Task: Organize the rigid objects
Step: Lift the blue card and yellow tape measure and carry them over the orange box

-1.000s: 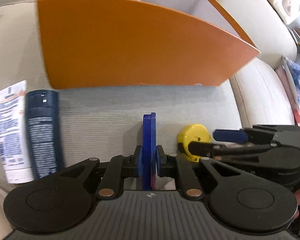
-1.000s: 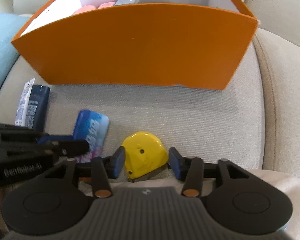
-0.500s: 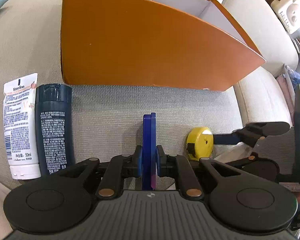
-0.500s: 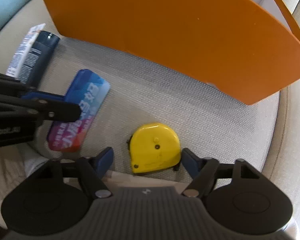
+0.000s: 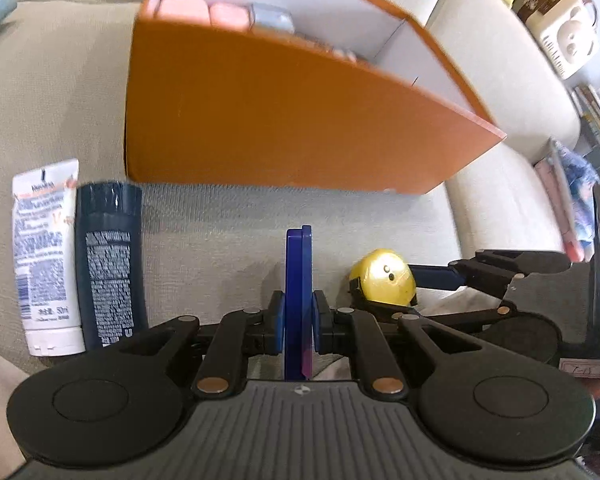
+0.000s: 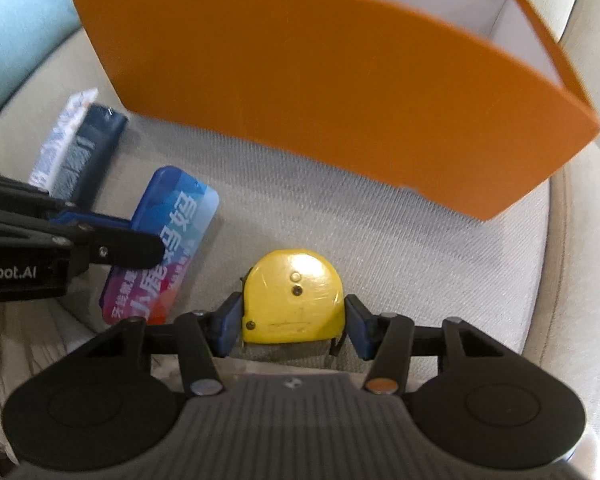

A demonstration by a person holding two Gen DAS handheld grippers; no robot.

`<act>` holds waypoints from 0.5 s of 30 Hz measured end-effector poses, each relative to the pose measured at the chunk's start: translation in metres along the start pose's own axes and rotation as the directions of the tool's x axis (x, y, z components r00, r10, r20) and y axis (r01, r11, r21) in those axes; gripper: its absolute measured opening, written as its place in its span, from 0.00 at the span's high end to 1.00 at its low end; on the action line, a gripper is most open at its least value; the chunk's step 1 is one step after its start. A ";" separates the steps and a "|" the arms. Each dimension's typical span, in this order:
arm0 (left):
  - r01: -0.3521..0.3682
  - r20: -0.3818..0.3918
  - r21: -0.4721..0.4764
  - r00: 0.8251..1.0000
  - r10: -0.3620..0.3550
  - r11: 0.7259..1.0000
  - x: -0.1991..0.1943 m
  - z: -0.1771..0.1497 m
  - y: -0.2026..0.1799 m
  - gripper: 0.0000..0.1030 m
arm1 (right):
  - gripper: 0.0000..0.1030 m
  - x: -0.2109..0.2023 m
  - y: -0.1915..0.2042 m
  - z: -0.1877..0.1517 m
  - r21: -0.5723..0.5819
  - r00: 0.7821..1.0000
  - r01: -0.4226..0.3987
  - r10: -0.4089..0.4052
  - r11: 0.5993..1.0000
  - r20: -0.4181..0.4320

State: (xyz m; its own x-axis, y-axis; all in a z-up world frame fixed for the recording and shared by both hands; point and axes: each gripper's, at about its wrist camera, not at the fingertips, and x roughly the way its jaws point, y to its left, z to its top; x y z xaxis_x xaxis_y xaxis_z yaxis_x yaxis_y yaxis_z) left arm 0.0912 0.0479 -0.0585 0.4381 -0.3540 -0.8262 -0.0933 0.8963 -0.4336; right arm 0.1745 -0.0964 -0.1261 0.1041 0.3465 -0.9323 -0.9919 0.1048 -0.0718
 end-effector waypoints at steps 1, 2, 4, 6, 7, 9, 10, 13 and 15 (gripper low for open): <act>0.009 0.009 -0.005 1.000 -0.009 1.000 -0.006 0.002 -0.002 0.86 | 0.47 -0.006 -0.001 0.000 0.005 1.000 -0.003 0.003 1.000 0.017; 0.025 0.020 -0.011 0.999 -0.025 1.000 -0.013 0.003 -0.003 0.86 | 0.47 -0.012 -0.002 -0.001 0.008 0.999 -0.005 0.005 1.000 0.036; 0.063 0.043 -0.023 0.997 -0.062 0.998 -0.027 0.008 -0.008 0.86 | 0.47 -0.028 -0.004 -0.002 0.013 0.997 -0.013 0.012 1.000 0.074; 0.077 0.062 -0.016 0.995 -0.076 0.997 -0.040 0.013 -0.014 0.86 | 0.47 -0.044 -0.008 -0.002 0.027 0.994 -0.028 0.025 0.999 0.107; 0.086 0.069 -0.010 0.994 -0.085 0.996 -0.046 0.016 -0.018 0.86 | 0.47 -0.052 -0.011 -0.001 0.032 0.992 -0.035 0.031 0.999 0.123; 0.105 0.083 -0.006 0.991 -0.104 0.995 -0.052 0.023 -0.026 0.86 | 0.47 -0.067 -0.012 0.003 0.034 0.987 -0.045 0.039 0.998 0.159; 0.110 0.090 -0.003 0.990 -0.110 0.994 -0.053 0.028 -0.031 0.86 | 0.47 -0.073 -0.015 0.009 0.022 0.983 -0.048 0.044 0.999 0.179; 0.125 0.112 0.007 0.986 -0.125 0.992 -0.059 0.051 -0.042 0.86 | 0.47 -0.103 -0.018 0.020 0.009 0.972 -0.051 0.048 0.999 0.230; 0.124 0.133 0.029 0.983 -0.127 0.992 -0.063 0.069 -0.049 0.86 | 0.47 -0.116 -0.024 0.034 0.002 0.964 -0.054 0.051 0.999 0.263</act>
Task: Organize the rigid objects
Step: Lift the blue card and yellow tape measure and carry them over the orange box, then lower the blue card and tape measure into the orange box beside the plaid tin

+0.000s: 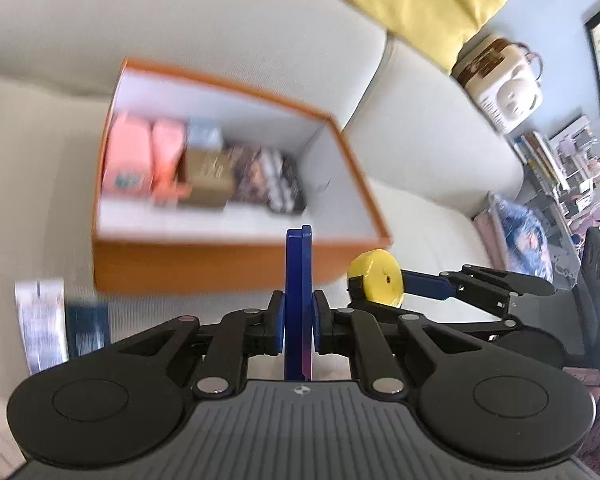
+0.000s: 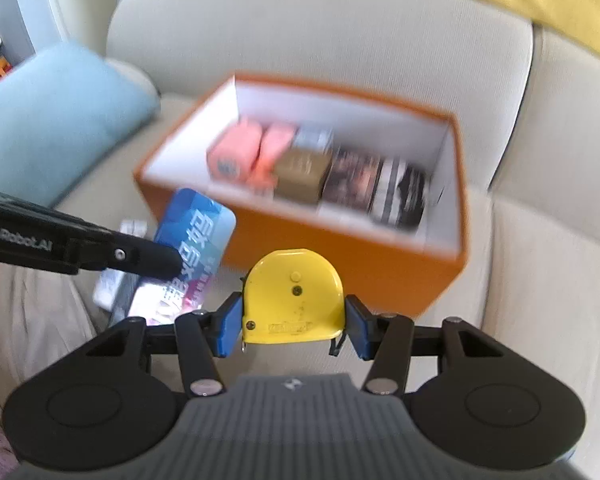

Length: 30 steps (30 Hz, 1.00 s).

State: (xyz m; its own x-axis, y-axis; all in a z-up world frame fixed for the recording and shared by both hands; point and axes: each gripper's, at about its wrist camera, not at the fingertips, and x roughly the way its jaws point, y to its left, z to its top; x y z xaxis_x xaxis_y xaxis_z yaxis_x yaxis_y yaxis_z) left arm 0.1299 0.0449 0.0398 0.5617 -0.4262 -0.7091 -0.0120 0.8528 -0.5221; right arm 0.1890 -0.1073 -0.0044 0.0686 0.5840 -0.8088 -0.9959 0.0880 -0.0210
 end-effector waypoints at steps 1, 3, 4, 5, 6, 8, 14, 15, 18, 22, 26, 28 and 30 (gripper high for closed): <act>-0.004 0.012 0.013 1.000 0.004 1.000 0.001 0.011 -0.004 0.86 | 0.47 -0.005 -0.004 0.009 -0.006 1.000 0.003 -0.003 1.000 0.012; -0.008 0.033 0.032 0.999 0.007 0.999 0.004 0.031 -0.009 0.86 | 0.47 -0.020 -0.019 0.027 -0.024 1.000 0.016 -0.015 1.000 0.024; -0.011 0.040 0.038 0.999 0.009 0.999 0.007 0.039 -0.010 0.86 | 0.47 -0.019 -0.024 0.035 -0.042 0.999 0.026 -0.025 0.999 0.027; -0.016 0.046 0.041 0.999 0.014 0.999 0.012 0.049 -0.011 0.86 | 0.47 -0.015 -0.029 0.045 -0.064 0.999 0.041 -0.040 0.997 0.023; -0.017 0.048 0.042 0.999 0.015 0.999 0.014 0.056 -0.010 0.86 | 0.47 -0.009 -0.032 0.053 -0.080 0.999 0.051 -0.051 0.995 0.013; -0.019 0.036 0.030 0.999 0.018 0.999 0.027 0.067 -0.006 0.86 | 0.47 0.014 -0.041 0.069 -0.100 0.998 0.055 -0.058 0.993 -0.024; -0.060 -0.084 -0.027 0.995 0.057 0.998 0.089 0.087 0.012 0.86 | 0.47 0.074 -0.065 0.095 -0.148 0.974 0.000 -0.034 0.989 -0.226; -0.064 -0.102 -0.035 0.993 0.060 0.997 0.097 0.088 0.015 0.86 | 0.47 0.087 -0.065 0.098 -0.169 0.965 -0.016 -0.029 0.986 -0.260; -0.064 -0.157 -0.068 0.986 0.053 0.996 0.121 0.090 0.027 0.86 | 0.47 0.114 -0.063 0.100 -0.226 0.940 -0.055 -0.026 0.973 -0.342; -0.070 -0.218 -0.091 0.975 0.049 0.993 0.147 0.089 0.038 0.86 | 0.47 0.150 -0.067 0.101 -0.256 0.891 -0.099 -0.029 0.962 -0.454; -0.067 -0.261 -0.118 0.965 0.034 0.991 0.164 0.087 0.046 0.86 | 0.47 0.173 -0.068 0.097 -0.287 0.845 -0.133 -0.043 0.949 -0.533; -0.064 -0.275 -0.126 0.961 0.027 0.990 0.170 0.085 0.047 0.86 | 0.46 0.181 -0.064 0.094 -0.329 0.832 -0.139 -0.070 0.934 -0.550; -0.060 -0.285 -0.129 0.958 0.021 0.990 0.173 0.083 0.047 0.86 | 0.46 0.185 -0.062 0.092 -0.369 0.826 -0.137 -0.099 0.919 -0.554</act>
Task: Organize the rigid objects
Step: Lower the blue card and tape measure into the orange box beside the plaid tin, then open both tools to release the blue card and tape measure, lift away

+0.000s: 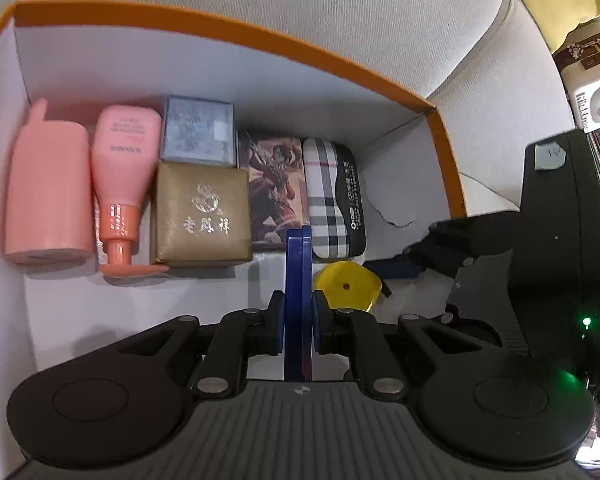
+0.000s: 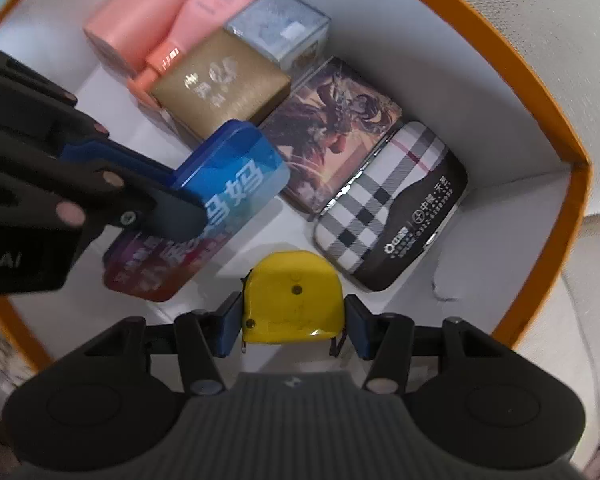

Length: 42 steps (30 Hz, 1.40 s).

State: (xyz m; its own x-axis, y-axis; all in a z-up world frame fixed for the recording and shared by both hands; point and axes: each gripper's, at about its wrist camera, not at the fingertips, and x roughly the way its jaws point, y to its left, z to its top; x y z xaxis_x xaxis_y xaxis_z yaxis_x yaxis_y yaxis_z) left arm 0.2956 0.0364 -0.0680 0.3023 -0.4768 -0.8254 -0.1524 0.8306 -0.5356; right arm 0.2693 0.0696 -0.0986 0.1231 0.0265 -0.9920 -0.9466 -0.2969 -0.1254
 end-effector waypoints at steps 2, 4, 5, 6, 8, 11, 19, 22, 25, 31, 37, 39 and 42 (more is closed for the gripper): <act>0.004 -0.009 -0.008 1.000 -0.004 1.000 0.004 0.001 0.001 0.86 | 0.47 0.001 0.001 0.000 -0.025 1.000 0.001 -0.001 1.000 -0.014; 0.004 -0.019 -0.012 1.000 -0.004 1.000 0.008 -0.001 0.001 0.86 | 0.47 0.002 0.003 0.000 -0.041 1.000 0.000 -0.001 0.999 -0.025; 0.000 -0.025 -0.015 1.000 0.000 1.000 0.010 0.000 0.000 0.86 | 0.47 0.002 0.003 0.000 -0.049 1.000 0.002 -0.003 0.999 -0.028; -0.004 -0.030 -0.017 1.000 0.003 1.000 0.013 -0.001 -0.001 0.86 | 0.47 0.001 0.004 -0.001 -0.054 1.000 0.005 -0.006 0.999 -0.027; -0.009 -0.038 -0.020 0.999 0.008 1.000 0.016 -0.002 0.000 0.86 | 0.46 -0.003 0.005 -0.002 -0.063 1.000 0.011 -0.012 0.998 -0.020; -0.017 -0.050 -0.029 0.999 0.016 0.999 0.021 -0.004 0.000 0.86 | 0.45 -0.013 0.007 -0.006 -0.076 1.000 0.020 -0.020 0.997 -0.004; -0.034 -0.091 -0.069 0.995 0.028 0.997 0.035 -0.004 0.001 0.86 | 0.47 -0.034 0.012 -0.020 -0.091 0.998 0.045 -0.040 0.995 0.054; -0.013 -0.097 -0.106 0.995 0.003 0.994 0.040 -0.004 0.002 0.86 | 0.47 -0.036 0.013 -0.026 -0.092 0.997 0.059 -0.054 0.994 0.056; -0.003 -0.097 -0.147 0.995 -0.011 0.989 0.045 -0.005 0.003 0.86 | 0.47 -0.037 0.009 -0.026 -0.104 0.996 0.062 -0.054 0.993 0.073; -0.014 -0.108 -0.151 0.994 -0.002 0.988 0.046 -0.006 0.002 0.86 | 0.48 -0.037 0.010 -0.027 -0.097 0.995 0.058 -0.050 0.994 0.086; -0.107 -0.122 -0.079 0.988 0.097 0.991 0.038 -0.008 -0.004 0.82 | 0.48 -0.029 0.005 -0.026 -0.086 0.994 0.064 -0.055 0.994 0.099; -0.134 -0.120 -0.058 0.985 0.127 0.989 0.038 -0.006 -0.006 0.82 | 0.48 -0.029 0.006 -0.027 -0.079 0.993 0.063 -0.054 0.995 0.104; -0.176 -0.144 -0.050 0.975 0.167 0.983 0.041 -0.008 -0.005 0.82 | 0.48 -0.029 0.007 -0.028 -0.077 0.993 0.065 -0.057 0.995 0.108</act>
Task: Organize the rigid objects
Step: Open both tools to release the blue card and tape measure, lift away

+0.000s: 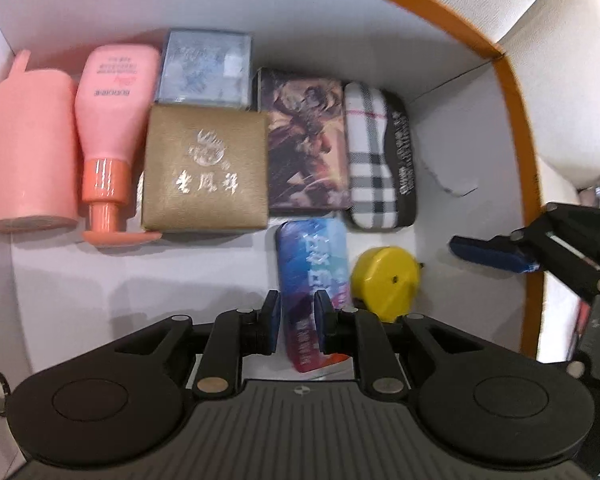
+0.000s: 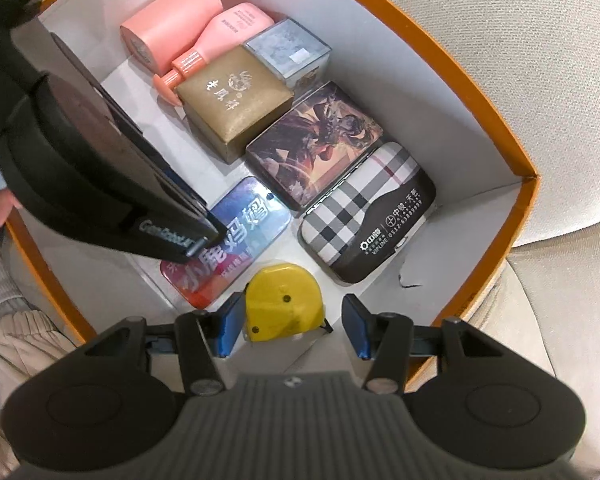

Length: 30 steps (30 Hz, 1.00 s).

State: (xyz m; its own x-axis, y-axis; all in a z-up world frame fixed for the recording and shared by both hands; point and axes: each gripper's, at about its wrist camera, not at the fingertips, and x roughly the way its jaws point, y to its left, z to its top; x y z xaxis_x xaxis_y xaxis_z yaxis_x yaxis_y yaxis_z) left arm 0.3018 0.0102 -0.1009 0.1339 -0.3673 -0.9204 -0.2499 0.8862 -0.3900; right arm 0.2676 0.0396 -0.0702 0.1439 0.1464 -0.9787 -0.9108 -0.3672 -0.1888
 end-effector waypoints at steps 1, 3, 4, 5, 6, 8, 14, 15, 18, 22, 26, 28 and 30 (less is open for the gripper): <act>-0.010 -0.010 -0.007 1.000 0.010 1.000 0.002 0.000 0.000 0.82 | 0.48 0.000 -0.001 0.001 -0.006 1.000 -0.002 0.002 1.000 0.000; -0.007 -0.018 -0.018 1.000 0.007 1.000 0.005 0.001 0.000 0.82 | 0.48 0.002 -0.001 0.001 -0.005 1.000 -0.004 0.004 1.000 0.001; 0.004 -0.024 -0.026 1.000 -0.004 1.000 0.007 0.001 0.000 0.83 | 0.48 0.002 -0.001 0.000 -0.004 1.000 -0.006 0.006 1.000 0.002; 0.008 -0.029 -0.030 1.000 -0.009 1.000 0.008 0.002 0.000 0.83 | 0.48 0.002 -0.001 0.000 -0.003 1.000 -0.008 0.008 1.000 0.005; 0.008 -0.029 -0.031 1.000 -0.009 0.999 0.009 0.002 -0.002 0.83 | 0.48 0.002 -0.002 0.000 0.000 1.000 -0.009 0.009 1.000 0.008; 0.007 -0.029 -0.019 1.000 -0.008 1.000 0.011 0.003 -0.005 0.83 | 0.48 0.002 -0.002 -0.001 0.001 1.000 -0.010 0.010 1.000 0.015; 0.006 -0.024 -0.013 1.000 -0.006 1.000 0.012 0.002 -0.005 0.84 | 0.48 0.000 0.000 -0.001 0.013 1.000 -0.009 0.009 1.000 0.021; 0.005 -0.021 -0.014 1.000 -0.006 1.000 0.011 0.000 -0.004 0.85 | 0.48 0.000 0.000 -0.001 0.017 1.000 -0.008 0.008 1.000 0.022; 0.015 0.003 0.012 1.000 -0.015 1.000 0.001 -0.004 -0.004 0.85 | 0.48 0.000 0.000 0.000 0.031 1.000 -0.012 0.012 0.999 0.022; 0.012 0.052 0.069 0.999 -0.015 0.998 -0.019 -0.013 -0.008 0.85 | 0.48 -0.005 0.004 -0.001 0.046 1.000 -0.002 0.001 0.999 0.030; -0.012 0.113 0.124 0.994 -0.002 0.992 -0.046 -0.025 -0.016 0.85 | 0.48 -0.019 0.009 0.000 0.055 0.998 0.006 -0.009 0.998 0.055; -0.027 0.154 0.142 0.988 0.005 0.989 -0.058 -0.027 -0.021 0.85 | 0.48 -0.027 0.014 -0.001 0.057 0.998 0.012 -0.015 0.998 0.069; -0.031 0.200 0.165 0.980 -0.003 0.986 -0.076 -0.029 -0.020 0.85 | 0.48 -0.036 0.020 -0.003 0.066 0.995 0.025 -0.030 0.998 0.090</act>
State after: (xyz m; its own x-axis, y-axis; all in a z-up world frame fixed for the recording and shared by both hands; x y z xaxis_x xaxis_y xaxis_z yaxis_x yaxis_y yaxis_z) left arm 0.2692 0.0117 -0.0242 0.3237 -0.3060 -0.8953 -0.0924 0.9315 -0.3518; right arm 0.2454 0.0240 -0.0388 0.1361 0.2395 -0.9613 -0.9304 -0.3024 -0.2071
